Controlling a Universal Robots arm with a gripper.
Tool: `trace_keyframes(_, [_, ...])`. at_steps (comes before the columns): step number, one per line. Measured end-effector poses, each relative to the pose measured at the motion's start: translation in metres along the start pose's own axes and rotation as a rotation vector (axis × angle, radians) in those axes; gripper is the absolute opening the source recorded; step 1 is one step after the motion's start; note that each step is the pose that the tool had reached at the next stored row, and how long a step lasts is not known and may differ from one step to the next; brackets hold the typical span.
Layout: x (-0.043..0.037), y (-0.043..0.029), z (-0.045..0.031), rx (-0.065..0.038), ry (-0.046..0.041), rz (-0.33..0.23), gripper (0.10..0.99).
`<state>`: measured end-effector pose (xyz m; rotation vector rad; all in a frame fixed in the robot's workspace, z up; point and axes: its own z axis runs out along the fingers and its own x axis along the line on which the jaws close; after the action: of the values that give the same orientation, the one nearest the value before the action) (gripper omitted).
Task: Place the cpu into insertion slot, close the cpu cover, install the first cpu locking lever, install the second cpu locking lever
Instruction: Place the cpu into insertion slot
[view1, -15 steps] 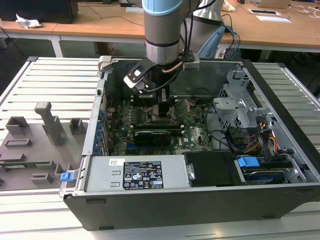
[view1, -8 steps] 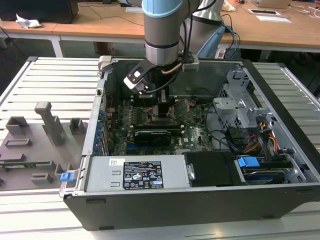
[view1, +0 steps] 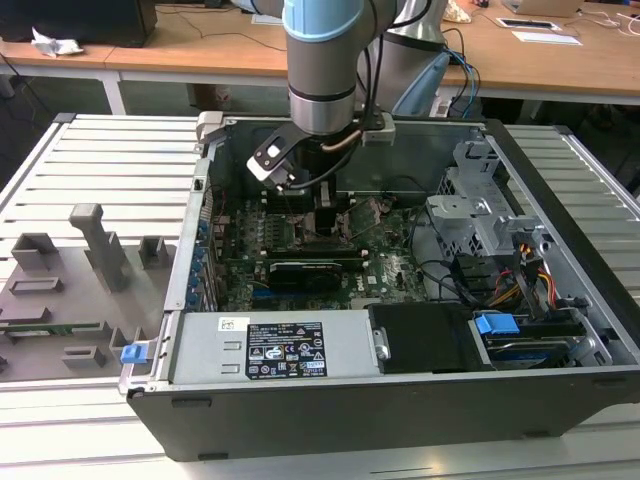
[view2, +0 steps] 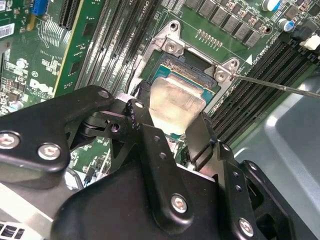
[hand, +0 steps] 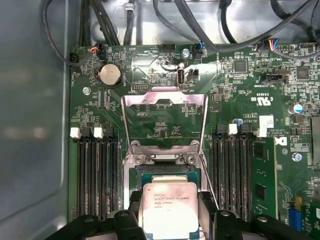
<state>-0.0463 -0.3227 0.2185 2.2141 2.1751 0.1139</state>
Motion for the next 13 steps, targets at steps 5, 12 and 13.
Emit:
trace_keyframes(5, [0.0015, -0.0005, 0.0049, 0.000, -0.0008, 0.009, 0.529])
trace_keyframes(12, [0.0026, -0.0010, 0.0109, 0.001, -0.0017, 0.017, 0.529])
trace_keyframes(13, [0.0027, -0.0011, 0.0117, 0.001, -0.0018, 0.017, 0.529])
